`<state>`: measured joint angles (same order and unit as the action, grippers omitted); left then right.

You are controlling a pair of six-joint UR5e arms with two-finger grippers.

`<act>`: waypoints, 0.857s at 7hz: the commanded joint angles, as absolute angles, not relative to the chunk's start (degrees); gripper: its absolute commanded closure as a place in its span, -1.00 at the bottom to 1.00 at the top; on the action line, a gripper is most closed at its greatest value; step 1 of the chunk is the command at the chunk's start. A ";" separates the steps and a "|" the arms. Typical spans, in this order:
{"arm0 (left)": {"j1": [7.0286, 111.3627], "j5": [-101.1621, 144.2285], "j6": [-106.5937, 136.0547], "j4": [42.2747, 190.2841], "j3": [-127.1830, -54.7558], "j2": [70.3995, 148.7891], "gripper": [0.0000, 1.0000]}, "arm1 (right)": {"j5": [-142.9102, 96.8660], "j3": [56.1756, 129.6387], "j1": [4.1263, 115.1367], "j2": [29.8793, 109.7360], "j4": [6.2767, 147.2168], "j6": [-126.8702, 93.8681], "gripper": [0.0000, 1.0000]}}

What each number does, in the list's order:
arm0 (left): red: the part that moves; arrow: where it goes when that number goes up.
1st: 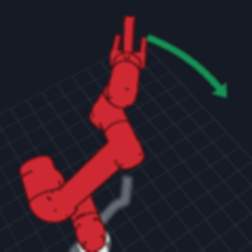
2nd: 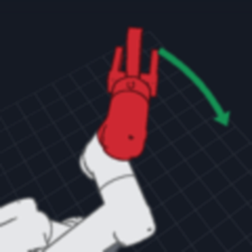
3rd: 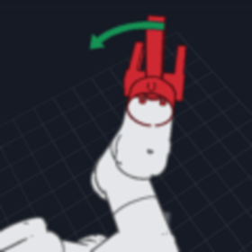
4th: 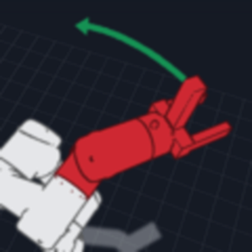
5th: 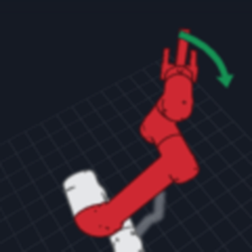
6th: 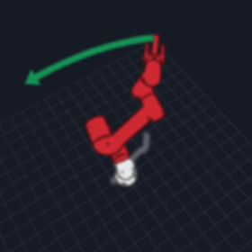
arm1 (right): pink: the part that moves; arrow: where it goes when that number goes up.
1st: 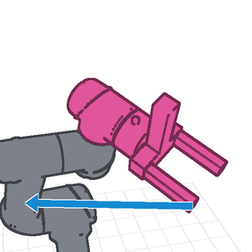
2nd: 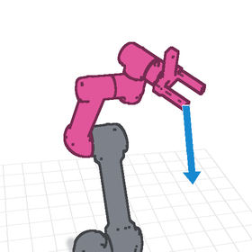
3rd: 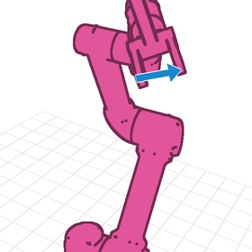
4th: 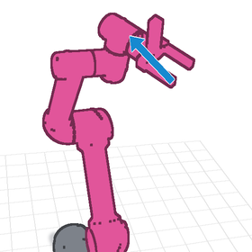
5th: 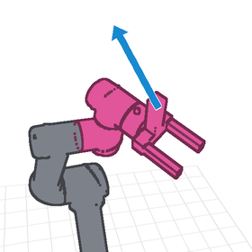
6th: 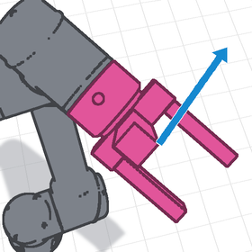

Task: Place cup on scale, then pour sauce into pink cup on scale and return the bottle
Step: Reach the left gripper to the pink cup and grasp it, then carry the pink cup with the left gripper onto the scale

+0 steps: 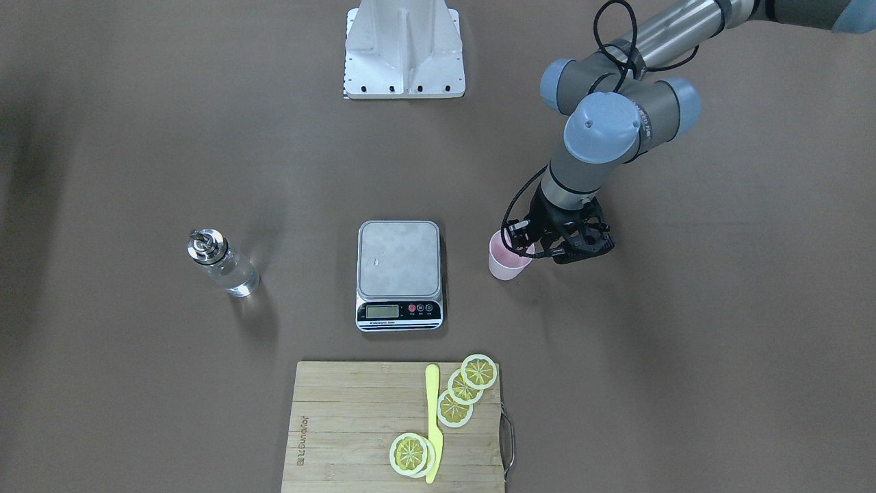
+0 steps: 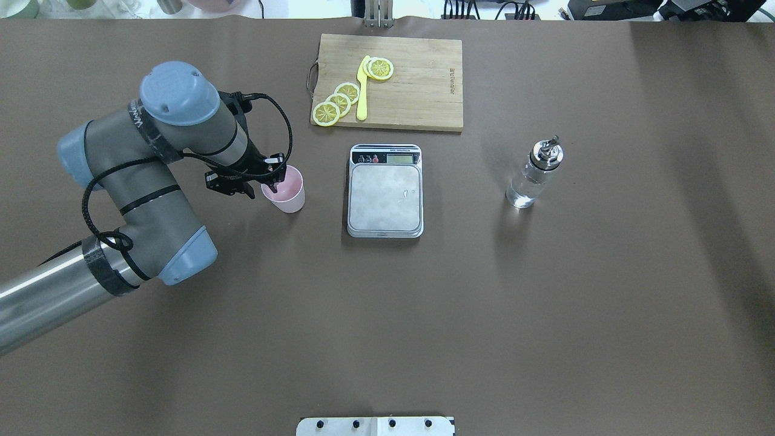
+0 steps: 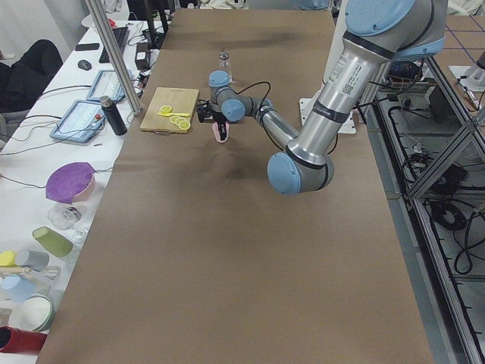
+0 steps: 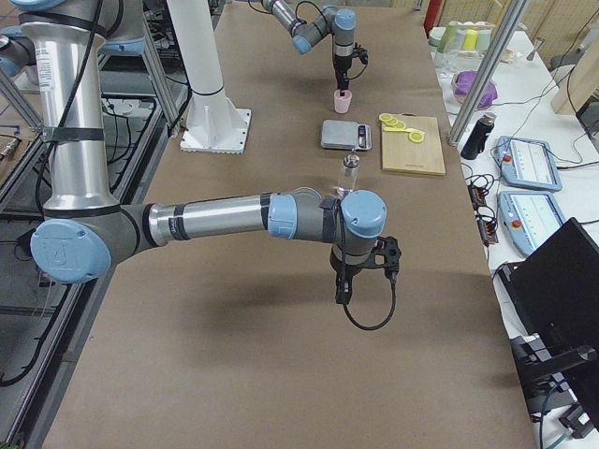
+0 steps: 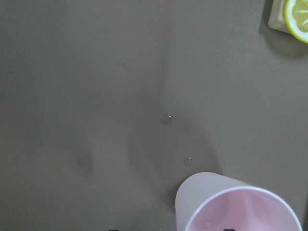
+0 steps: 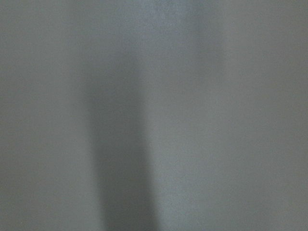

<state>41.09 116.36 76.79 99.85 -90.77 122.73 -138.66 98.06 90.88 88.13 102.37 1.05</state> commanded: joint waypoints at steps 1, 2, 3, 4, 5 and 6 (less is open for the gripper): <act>41.31 116.54 79.71 99.76 -91.57 124.01 1.00 | -139.31 98.09 90.79 87.54 102.30 1.05 -1.00; 42.27 116.89 82.33 98.36 -91.84 126.62 1.00 | -139.57 98.43 90.53 85.80 102.39 0.97 -1.00; 42.45 117.42 86.01 96.61 -91.76 129.87 1.00 | -140.09 99.66 89.40 82.65 102.83 0.53 -1.00; 42.19 117.42 88.05 95.03 -91.67 132.34 1.00 | -139.40 104.89 86.95 81.57 102.66 0.53 -1.00; 42.10 117.33 91.02 94.92 -91.32 134.54 1.00 | -139.39 107.20 86.23 78.78 102.83 0.53 -1.00; 41.75 116.99 93.32 94.92 -89.23 137.43 1.00 | -139.66 107.31 85.09 75.97 102.92 0.44 -1.00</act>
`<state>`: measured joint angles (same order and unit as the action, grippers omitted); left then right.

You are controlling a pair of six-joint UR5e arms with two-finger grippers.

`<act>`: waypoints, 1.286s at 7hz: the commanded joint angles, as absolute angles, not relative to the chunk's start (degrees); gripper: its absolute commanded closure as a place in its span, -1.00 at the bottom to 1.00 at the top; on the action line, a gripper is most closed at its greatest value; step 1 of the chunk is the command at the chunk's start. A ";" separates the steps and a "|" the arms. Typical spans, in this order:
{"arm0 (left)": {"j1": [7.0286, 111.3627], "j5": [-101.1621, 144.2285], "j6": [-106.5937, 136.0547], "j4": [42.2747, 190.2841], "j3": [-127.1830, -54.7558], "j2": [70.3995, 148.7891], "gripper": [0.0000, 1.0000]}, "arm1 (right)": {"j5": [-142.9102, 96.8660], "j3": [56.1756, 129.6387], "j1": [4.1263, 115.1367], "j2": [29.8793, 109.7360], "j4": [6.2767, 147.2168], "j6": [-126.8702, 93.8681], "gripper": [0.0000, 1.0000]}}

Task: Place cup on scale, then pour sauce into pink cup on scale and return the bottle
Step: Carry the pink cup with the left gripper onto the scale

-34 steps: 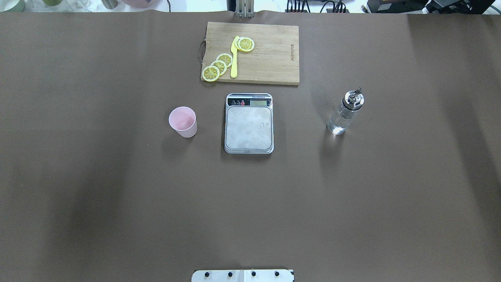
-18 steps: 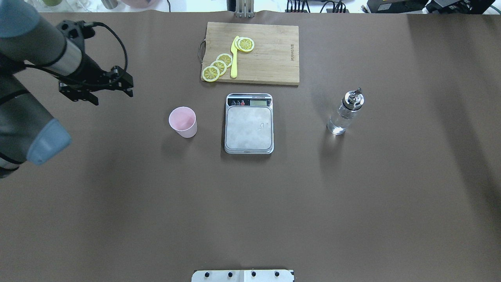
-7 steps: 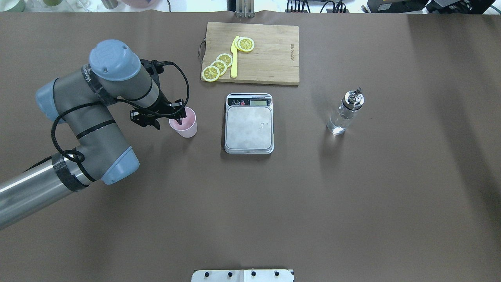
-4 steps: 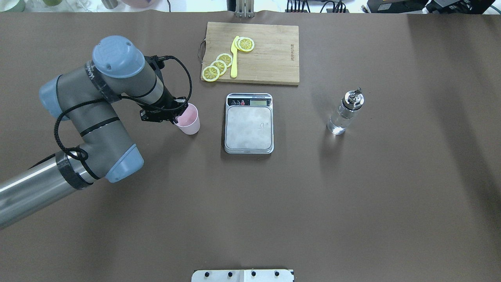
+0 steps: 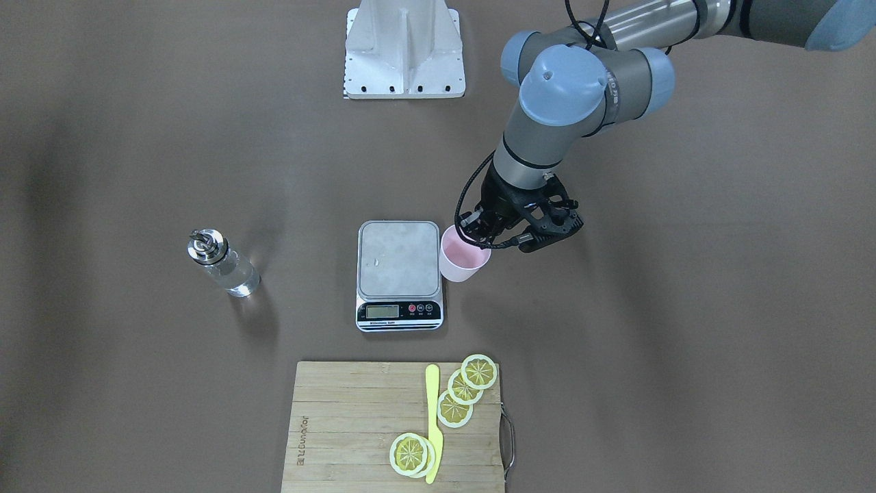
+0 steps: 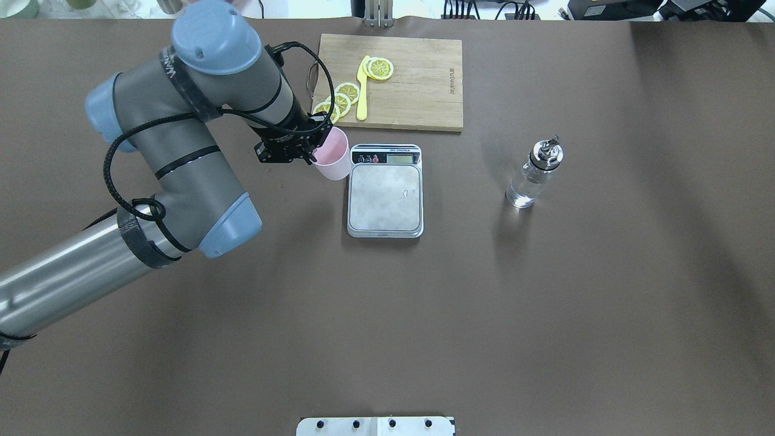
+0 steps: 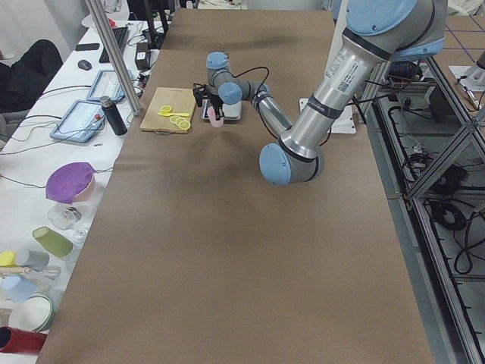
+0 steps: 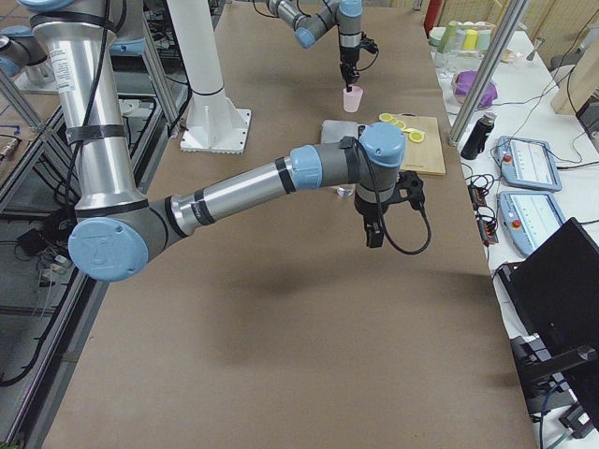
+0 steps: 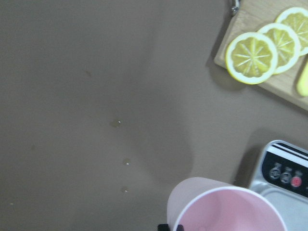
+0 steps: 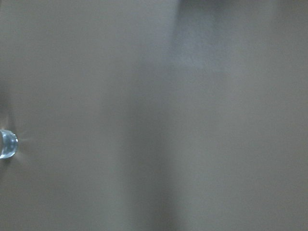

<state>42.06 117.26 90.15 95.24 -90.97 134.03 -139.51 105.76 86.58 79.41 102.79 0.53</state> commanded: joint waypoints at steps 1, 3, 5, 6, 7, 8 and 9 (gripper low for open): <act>39.83 116.11 95.08 94.92 -85.90 140.25 1.00 | -139.14 108.10 82.55 75.33 102.40 0.53 -1.00; 36.49 112.16 95.98 94.92 -83.33 142.03 1.00 | -137.90 108.98 80.86 72.78 102.39 0.61 -1.00; 35.86 111.97 95.19 95.10 -81.31 142.21 1.00 | -137.20 109.16 79.28 69.89 102.39 -5.39 -1.00; 35.77 112.23 94.66 95.10 -81.56 142.21 0.70 | -136.24 110.29 77.89 68.48 102.48 -10.23 -1.00; 35.86 112.32 92.74 95.01 -82.87 141.60 -0.95 | -136.14 111.87 77.09 68.64 102.48 -10.46 -1.00; 36.21 113.28 91.68 94.84 -87.84 138.55 -0.96 | -136.58 113.97 75.69 69.08 102.48 -10.63 -1.00; 39.87 117.64 88.80 91.79 -94.94 134.25 -0.96 | -134.23 117.47 73.67 68.99 102.48 -15.42 -1.00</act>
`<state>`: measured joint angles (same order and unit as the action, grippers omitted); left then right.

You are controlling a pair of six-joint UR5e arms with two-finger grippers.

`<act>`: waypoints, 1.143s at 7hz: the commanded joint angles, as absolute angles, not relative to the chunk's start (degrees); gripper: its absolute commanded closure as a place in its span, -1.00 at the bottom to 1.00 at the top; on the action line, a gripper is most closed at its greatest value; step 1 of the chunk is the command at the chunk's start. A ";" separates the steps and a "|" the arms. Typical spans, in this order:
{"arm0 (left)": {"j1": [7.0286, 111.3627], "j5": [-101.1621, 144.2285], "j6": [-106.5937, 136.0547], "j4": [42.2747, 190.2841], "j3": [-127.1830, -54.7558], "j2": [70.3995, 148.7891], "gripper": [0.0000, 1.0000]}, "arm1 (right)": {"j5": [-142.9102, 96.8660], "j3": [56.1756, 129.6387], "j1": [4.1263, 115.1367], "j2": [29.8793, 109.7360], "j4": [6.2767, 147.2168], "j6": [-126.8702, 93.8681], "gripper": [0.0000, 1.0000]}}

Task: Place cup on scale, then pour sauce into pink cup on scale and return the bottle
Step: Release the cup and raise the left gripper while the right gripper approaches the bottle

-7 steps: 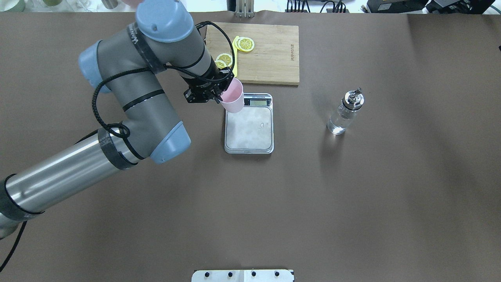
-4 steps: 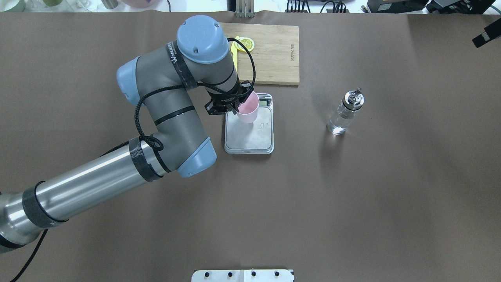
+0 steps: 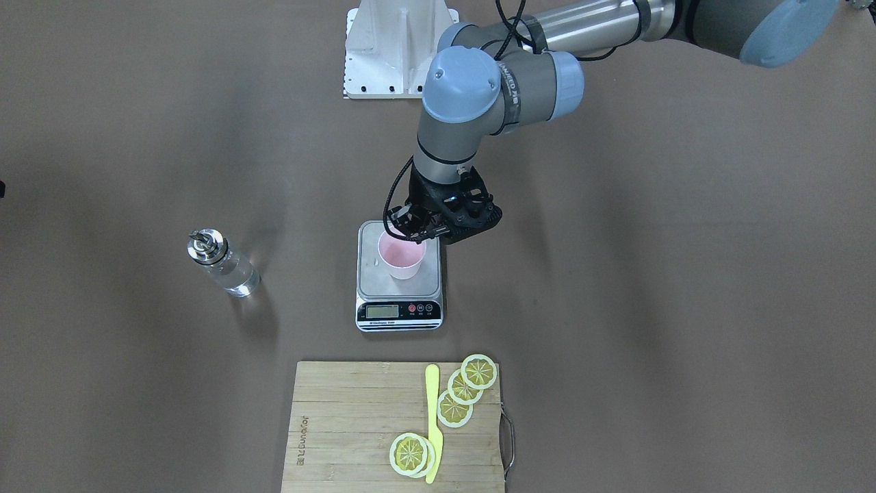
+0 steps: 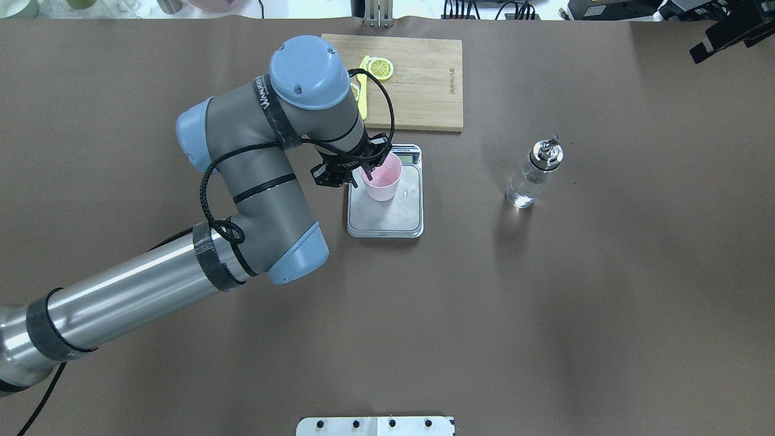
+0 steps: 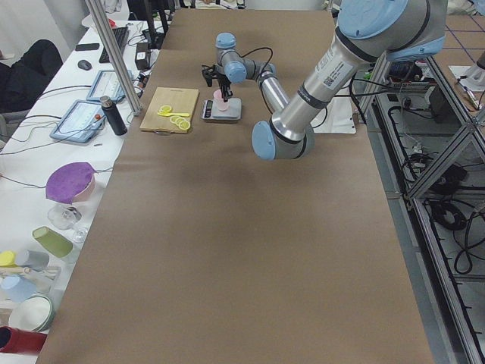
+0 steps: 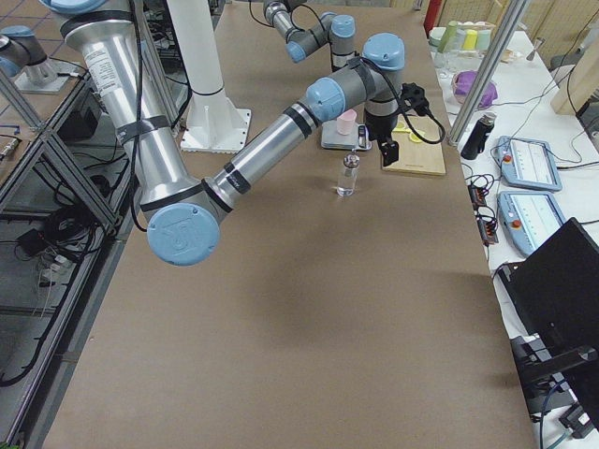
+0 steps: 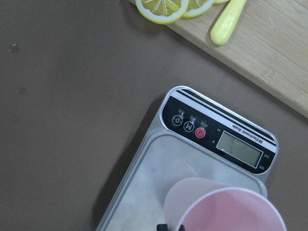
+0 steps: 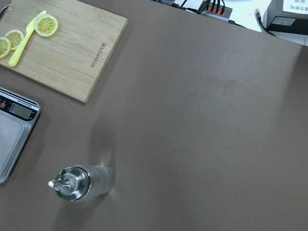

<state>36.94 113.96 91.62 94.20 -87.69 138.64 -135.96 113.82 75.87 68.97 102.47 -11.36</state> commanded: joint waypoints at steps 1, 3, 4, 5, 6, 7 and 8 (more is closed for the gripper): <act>44.69 122.82 82.94 86.62 -98.84 132.03 -0.96 | -130.64 122.82 68.95 68.56 102.39 -28.61 -1.00; 50.17 123.84 76.22 85.17 -100.37 129.03 -0.96 | -114.61 132.85 53.96 75.71 93.76 -44.11 -1.00; 52.01 124.01 73.59 85.08 -100.20 128.41 -0.96 | -103.04 132.72 44.74 84.29 79.34 -54.48 -1.00; 52.90 124.45 71.91 85.17 -99.93 127.28 -0.96 | -97.18 131.15 39.95 92.29 68.84 -55.01 -1.00; 53.52 124.63 70.50 85.17 -99.93 126.83 -0.96 | -88.51 128.35 35.38 95.33 63.42 -55.63 -1.00; 54.57 124.54 69.97 85.17 -100.02 126.48 -0.96 | -81.37 123.10 31.85 95.36 58.67 -56.50 -1.00; 55.45 124.54 68.39 85.17 -100.11 125.26 -0.96 | -78.86 116.87 31.03 95.10 51.49 -58.08 -1.00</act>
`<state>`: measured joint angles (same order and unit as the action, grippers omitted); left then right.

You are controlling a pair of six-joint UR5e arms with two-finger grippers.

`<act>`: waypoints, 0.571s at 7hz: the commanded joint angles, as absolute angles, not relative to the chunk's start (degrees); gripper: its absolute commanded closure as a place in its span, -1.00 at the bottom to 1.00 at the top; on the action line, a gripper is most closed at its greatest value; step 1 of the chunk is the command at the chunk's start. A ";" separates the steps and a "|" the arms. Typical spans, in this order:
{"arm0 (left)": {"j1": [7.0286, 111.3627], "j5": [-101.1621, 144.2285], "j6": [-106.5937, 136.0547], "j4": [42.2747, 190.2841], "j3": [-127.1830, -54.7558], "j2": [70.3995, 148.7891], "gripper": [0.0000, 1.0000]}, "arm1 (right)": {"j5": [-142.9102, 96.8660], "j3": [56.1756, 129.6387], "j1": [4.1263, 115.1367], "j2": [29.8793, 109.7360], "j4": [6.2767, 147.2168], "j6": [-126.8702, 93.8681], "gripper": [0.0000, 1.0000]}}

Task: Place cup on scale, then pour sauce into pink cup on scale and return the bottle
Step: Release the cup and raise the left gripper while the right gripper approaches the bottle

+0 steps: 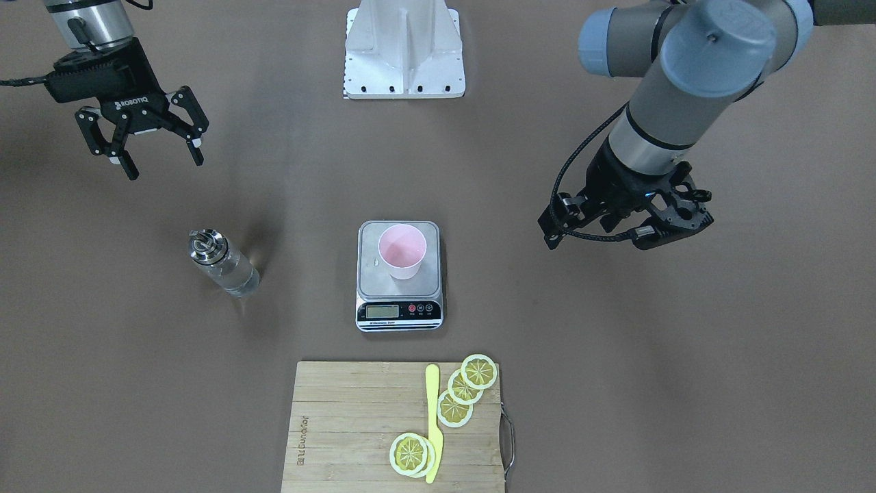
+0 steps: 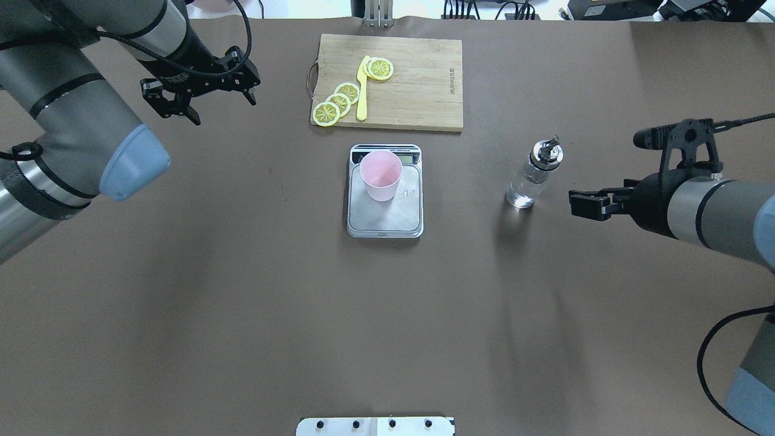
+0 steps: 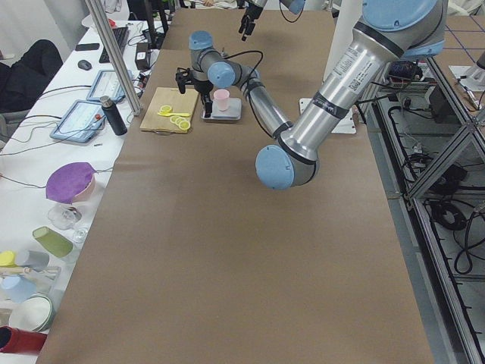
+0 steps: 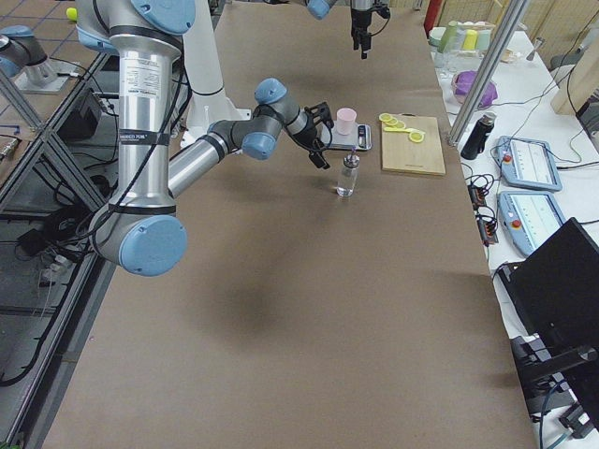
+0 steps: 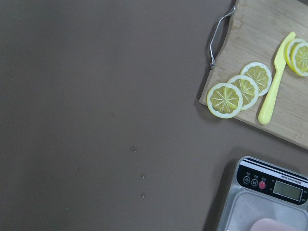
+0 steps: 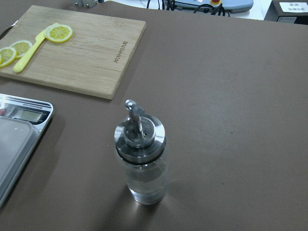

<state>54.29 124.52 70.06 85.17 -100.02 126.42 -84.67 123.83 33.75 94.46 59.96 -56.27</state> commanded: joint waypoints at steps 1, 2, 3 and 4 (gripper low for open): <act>56.59 124.54 66.20 85.08 -100.02 124.81 -0.96 | -77.36 110.54 29.98 94.75 42.98 -59.40 -1.00; 56.95 124.54 64.96 85.08 -99.93 124.20 -0.96 | -76.82 106.48 29.54 92.22 38.54 -59.33 -1.00; 57.30 124.54 64.86 85.17 -99.76 123.84 -0.97 | -76.56 105.91 29.44 90.63 38.58 -59.07 -1.00; 57.39 124.54 64.86 85.17 -99.49 123.66 -0.96 | -76.47 105.82 29.36 90.18 38.58 -58.71 -1.00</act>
